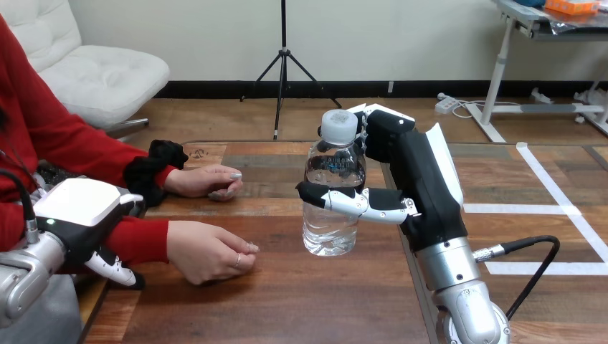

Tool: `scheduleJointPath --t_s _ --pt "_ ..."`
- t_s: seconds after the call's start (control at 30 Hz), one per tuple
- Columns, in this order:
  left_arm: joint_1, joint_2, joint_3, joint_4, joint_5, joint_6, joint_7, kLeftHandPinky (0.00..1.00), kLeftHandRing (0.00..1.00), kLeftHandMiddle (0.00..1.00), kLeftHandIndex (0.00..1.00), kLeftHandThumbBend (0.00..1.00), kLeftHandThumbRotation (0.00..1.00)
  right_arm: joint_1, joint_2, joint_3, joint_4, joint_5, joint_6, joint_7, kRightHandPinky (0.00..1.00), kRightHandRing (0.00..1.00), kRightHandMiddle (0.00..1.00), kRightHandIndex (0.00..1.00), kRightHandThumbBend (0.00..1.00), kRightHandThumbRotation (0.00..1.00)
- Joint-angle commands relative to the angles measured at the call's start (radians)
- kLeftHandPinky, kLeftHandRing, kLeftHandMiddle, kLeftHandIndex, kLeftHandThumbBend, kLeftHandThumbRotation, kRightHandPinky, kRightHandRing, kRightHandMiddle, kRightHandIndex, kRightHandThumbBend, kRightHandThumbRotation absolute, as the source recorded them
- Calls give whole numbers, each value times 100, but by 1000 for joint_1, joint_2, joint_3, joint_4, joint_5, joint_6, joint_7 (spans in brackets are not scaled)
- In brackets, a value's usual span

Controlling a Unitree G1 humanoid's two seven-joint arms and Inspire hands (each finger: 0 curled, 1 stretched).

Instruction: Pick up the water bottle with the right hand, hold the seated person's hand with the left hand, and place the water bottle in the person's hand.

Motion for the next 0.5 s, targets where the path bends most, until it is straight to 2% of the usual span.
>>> scheduleJointPath --t_s 0.0,0.47 --pt "-31 -42 -2 16 -19 16 -22 66 68 72 75 97 38 -37 5 -20 -83 4 -7 -19 30 36 51 53 83 0" --pt "-31 -46 3 17 -54 -11 -44 53 52 55 57 88 30 -34 7 -19 -95 5 3 -20 30 36 52 53 84 0"
